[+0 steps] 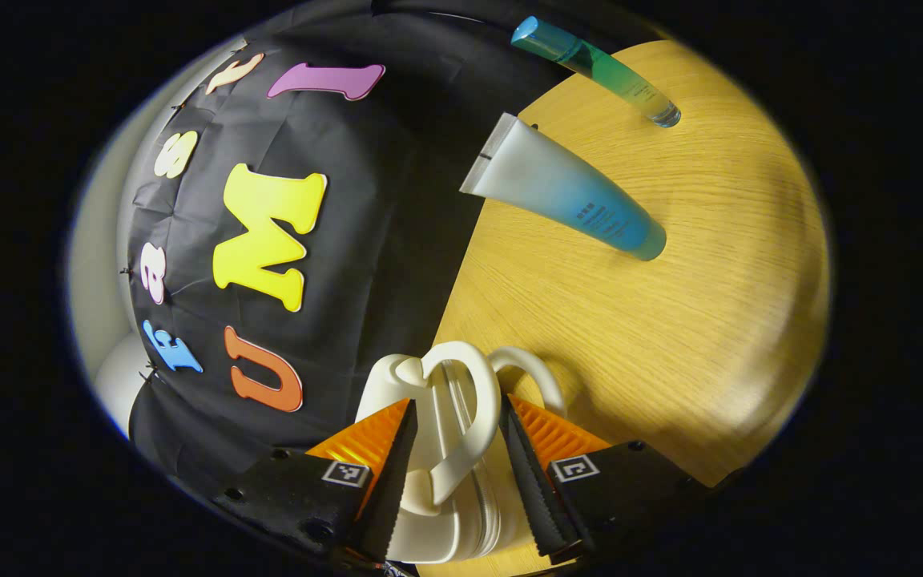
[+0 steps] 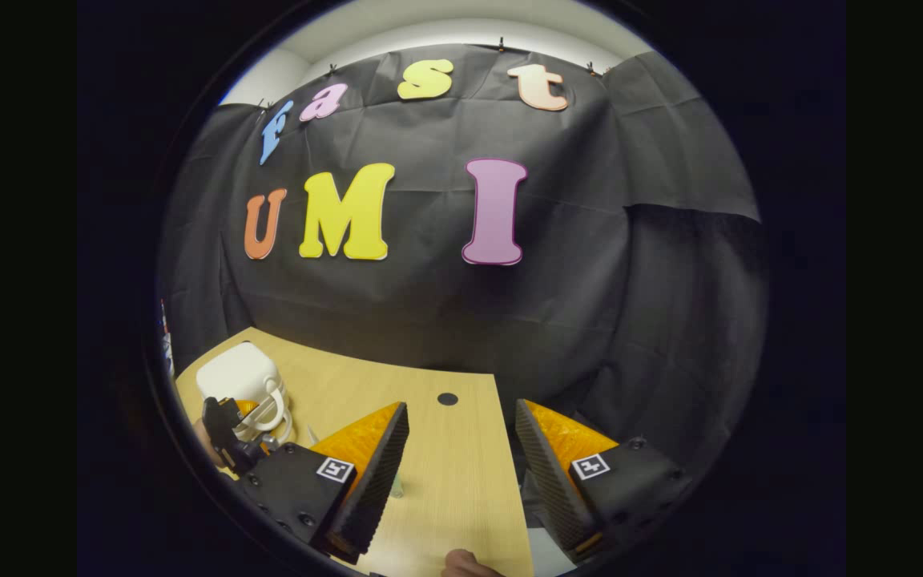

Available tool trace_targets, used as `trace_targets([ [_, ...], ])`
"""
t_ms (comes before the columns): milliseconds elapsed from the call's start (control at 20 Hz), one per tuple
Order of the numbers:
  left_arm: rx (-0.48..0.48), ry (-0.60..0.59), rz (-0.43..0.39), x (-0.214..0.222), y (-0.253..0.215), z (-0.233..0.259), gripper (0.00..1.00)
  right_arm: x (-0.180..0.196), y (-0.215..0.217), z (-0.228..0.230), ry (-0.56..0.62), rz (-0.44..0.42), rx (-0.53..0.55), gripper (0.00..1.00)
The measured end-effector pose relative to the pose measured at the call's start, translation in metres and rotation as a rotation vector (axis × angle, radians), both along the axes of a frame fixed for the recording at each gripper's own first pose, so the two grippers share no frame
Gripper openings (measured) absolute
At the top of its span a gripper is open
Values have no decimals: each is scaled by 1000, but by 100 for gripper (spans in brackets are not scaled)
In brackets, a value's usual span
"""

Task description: First open the suitcase, pack the skin care products into it, and then close the suitcase.

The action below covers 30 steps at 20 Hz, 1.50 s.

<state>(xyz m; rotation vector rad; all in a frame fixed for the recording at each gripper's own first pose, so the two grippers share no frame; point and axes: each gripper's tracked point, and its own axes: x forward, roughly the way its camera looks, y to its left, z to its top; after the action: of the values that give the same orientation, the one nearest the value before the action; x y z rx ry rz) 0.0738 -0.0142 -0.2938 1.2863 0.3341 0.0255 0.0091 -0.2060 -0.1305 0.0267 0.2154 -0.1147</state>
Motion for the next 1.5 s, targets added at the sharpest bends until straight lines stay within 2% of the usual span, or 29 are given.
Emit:
trace_targets([
  [100,18,-3,-1,6,4,5,58,-7,7,2,1,-8,4,80],
  [150,15,10,9,6,10,1,47,-9,10,3,2,-17,-3,80],
  [250,16,29,9,5,12,2,30,-15,17,3,8,-41,-11,80],
  [300,15,27,-3,8,9,5,28,-19,20,3,13,-57,-13,80],
  [450,-26,50,-10,7,11,15,10,-27,34,7,25,-100,-13,80],
  [650,-173,96,-14,6,14,37,4,-31,57,17,37,-139,-7,80],
  [950,-433,68,-19,7,45,127,3,-21,102,45,8,-163,-9,79],
  [1200,-626,-1,14,18,115,198,3,-8,149,52,0,-152,-36,79],
  [1300,-705,-10,38,20,147,209,3,-5,169,53,1,-148,-49,80],
  [1500,-787,-34,109,21,227,221,3,4,205,53,13,-146,-47,80],
])
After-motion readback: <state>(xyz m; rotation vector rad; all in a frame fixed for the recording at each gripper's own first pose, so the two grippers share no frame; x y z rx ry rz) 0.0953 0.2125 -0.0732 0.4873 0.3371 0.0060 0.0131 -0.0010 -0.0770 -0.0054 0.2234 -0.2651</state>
